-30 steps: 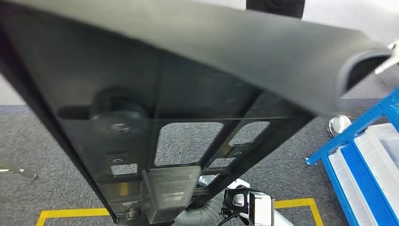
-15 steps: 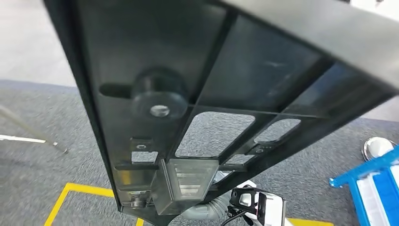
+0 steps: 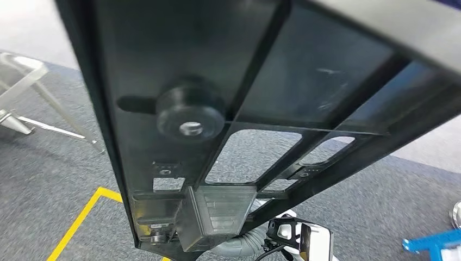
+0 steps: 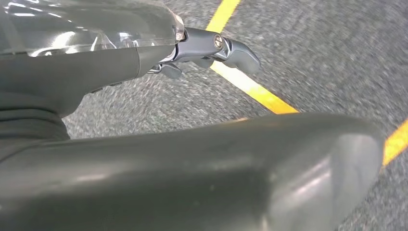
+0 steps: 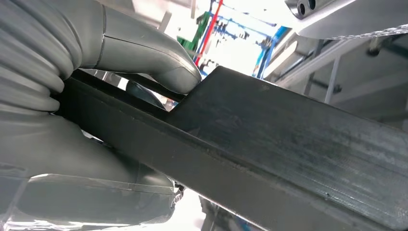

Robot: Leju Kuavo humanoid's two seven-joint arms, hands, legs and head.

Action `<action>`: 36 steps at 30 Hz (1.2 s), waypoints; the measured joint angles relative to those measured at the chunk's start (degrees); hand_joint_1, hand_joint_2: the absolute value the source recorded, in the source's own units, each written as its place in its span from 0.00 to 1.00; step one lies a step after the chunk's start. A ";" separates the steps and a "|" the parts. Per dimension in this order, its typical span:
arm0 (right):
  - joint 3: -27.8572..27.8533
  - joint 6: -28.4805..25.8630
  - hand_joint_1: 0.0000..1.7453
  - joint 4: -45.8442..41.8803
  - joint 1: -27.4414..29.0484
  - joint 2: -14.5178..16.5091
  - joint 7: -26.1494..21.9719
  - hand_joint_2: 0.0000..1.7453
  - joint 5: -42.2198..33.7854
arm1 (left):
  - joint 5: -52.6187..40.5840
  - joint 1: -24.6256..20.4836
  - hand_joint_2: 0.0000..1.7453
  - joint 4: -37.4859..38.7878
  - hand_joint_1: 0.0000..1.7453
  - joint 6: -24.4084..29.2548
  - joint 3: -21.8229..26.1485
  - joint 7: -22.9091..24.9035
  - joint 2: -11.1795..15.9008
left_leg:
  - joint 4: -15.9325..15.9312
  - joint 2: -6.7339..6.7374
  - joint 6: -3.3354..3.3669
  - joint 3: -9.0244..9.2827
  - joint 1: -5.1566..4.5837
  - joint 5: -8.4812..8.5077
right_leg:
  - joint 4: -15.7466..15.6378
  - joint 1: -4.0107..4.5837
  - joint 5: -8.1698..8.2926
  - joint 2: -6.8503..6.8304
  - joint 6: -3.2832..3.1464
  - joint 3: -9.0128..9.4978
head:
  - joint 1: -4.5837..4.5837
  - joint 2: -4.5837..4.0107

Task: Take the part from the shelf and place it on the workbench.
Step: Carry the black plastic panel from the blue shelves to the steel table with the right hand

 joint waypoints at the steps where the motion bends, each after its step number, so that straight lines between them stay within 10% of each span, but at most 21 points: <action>1: 0.00 0.10 1.00 0.03 -0.04 0.04 0.00 1.00 0.00 | 0.08 0.03 0.00 0.00 0.00 0.03 0.01 0.02 -0.08 | 0.20 -0.90 -0.13 0.03 0.06 -0.08 | -2.91 -0.16 2.13 0.34 0.02 1.16 | 0.00 0.00; 3: 0.00 0.16 1.00 0.13 -0.20 0.20 -0.01 1.00 0.01 | 0.14 -0.03 0.00 0.00 0.00 0.07 0.03 0.06 -0.26 | 0.89 -2.59 -0.61 -0.27 0.14 -0.36 | -10.96 -0.67 6.11 3.13 0.05 4.54 | 0.01 0.00; 6: -0.02 0.10 1.00 0.37 -0.39 0.56 -0.02 1.00 0.05 | 0.15 -0.05 0.00 0.00 0.00 0.08 0.06 0.13 -0.42 | 1.50 -4.62 -1.71 -1.35 0.38 -0.41 | -15.14 -0.77 7.02 5.63 -0.42 6.05 | -0.01 0.00; 8: -0.02 -0.07 1.00 0.48 -0.55 0.98 -0.01 1.00 0.12 | 0.14 0.28 0.00 0.00 0.00 0.07 0.09 0.15 -0.58 | 1.36 -5.01 -2.49 -1.69 0.69 -0.31 | -15.47 -0.63 7.20 4.22 -1.23 6.23 | -0.01 0.00; 10: -0.03 -0.27 1.00 0.53 -0.69 1.47 -0.02 1.00 0.17 | 0.13 0.28 0.00 0.00 0.00 0.05 0.13 0.14 -0.74 | 3.76 -1.92 -3.05 -2.88 0.59 -1.81 | -16.10 -0.69 7.39 2.51 -2.02 6.67 | -0.01 0.00; 12: -0.03 -0.46 1.00 0.63 -0.72 1.71 -0.03 1.00 0.26 | 0.12 -0.08 0.00 0.00 0.00 0.05 0.13 0.12 -0.82 | 10.71 1.66 -3.48 -6.25 0.54 -5.43 | -16.31 -0.50 7.28 0.55 -2.53 6.89 | -0.02 0.00; 15: -0.02 -0.69 1.00 0.91 -0.69 1.74 0.00 1.00 0.41 | 0.09 -0.06 0.00 0.00 0.00 0.03 0.14 0.11 -0.97 | 17.60 2.65 -3.82 -9.61 0.76 -7.29 | -16.27 -0.25 6.94 -2.16 -2.66 7.03 | -0.01 0.00; 19: -0.03 -0.87 1.00 1.00 -0.77 1.93 -0.01 1.00 0.42 | 0.07 -0.03 0.00 0.00 0.00 0.03 0.14 0.10 -1.01 | 4.28 5.75 -3.03 -2.36 0.30 -1.13 | -16.22 0.05 6.20 -4.89 -2.05 7.89 | -0.01 0.00; 21: -0.05 -1.08 1.00 1.05 -0.86 2.06 -0.01 1.00 0.53 | 0.07 -0.17 0.00 0.00 0.00 0.03 0.15 0.08 -1.02 | 1.35 6.86 -2.20 -1.00 -0.24 -0.80 | -16.21 0.37 5.90 -5.98 -1.48 8.13 | -0.01 0.00; 23: -0.08 -1.45 1.00 1.17 -0.96 2.18 0.00 1.00 0.77 | 0.06 0.04 0.00 0.00 0.00 0.02 0.23 0.07 -1.04 | 1.12 5.67 -1.49 -1.10 -0.20 -0.71 | -16.24 0.44 5.64 -6.67 -0.88 8.33 | -0.01 0.01; 25: -0.13 -1.90 1.00 1.33 -1.07 2.31 -0.01 1.00 0.91 | 0.05 0.17 0.00 0.00 0.00 0.01 0.43 0.04 -1.13 | 0.74 4.49 -0.86 -0.93 0.13 -0.49 | -14.39 0.25 4.24 -4.54 -0.32 7.69 | 0.00 0.01; 27: -0.30 -2.25 1.00 1.66 -1.06 2.36 -0.02 1.00 0.91 | 0.04 -0.06 0.00 0.00 0.00 0.01 0.63 0.00 -1.22 | 0.57 3.19 -0.43 -0.84 0.28 -0.36 | -7.90 0.06 0.93 -1.38 -0.04 4.53 | 0.01 0.00; 30: -0.62 -2.26 1.00 2.51 -0.94 2.36 0.00 1.00 0.86 | 0.13 -0.25 0.00 0.00 0.00 0.03 1.02 -0.01 -1.28 | 0.69 0.82 -0.25 -0.81 0.25 -0.39 | 0.59 0.00 -1.15 -0.25 0.00 -0.37 | -0.01 0.00; 34: -0.86 -1.91 1.00 3.15 -1.04 2.36 -0.01 1.00 0.74 | 0.22 -0.19 0.00 0.00 0.00 0.02 1.35 0.04 -1.51 | 1.43 -2.53 -0.83 -0.84 0.27 -0.76 | -11.23 -0.64 6.30 2.75 -0.26 4.06 | -0.01 0.00; 36: -0.98 -1.67 1.00 3.34 -1.06 2.37 -0.02 1.00 0.67 | 0.22 -0.22 0.00 0.00 0.00 -0.07 1.48 0.06 -1.58 | 1.78 -3.82 -1.47 -1.30 0.33 -0.85 | -14.58 -0.73 7.18 4.31 -0.48 5.36 | 0.00 0.00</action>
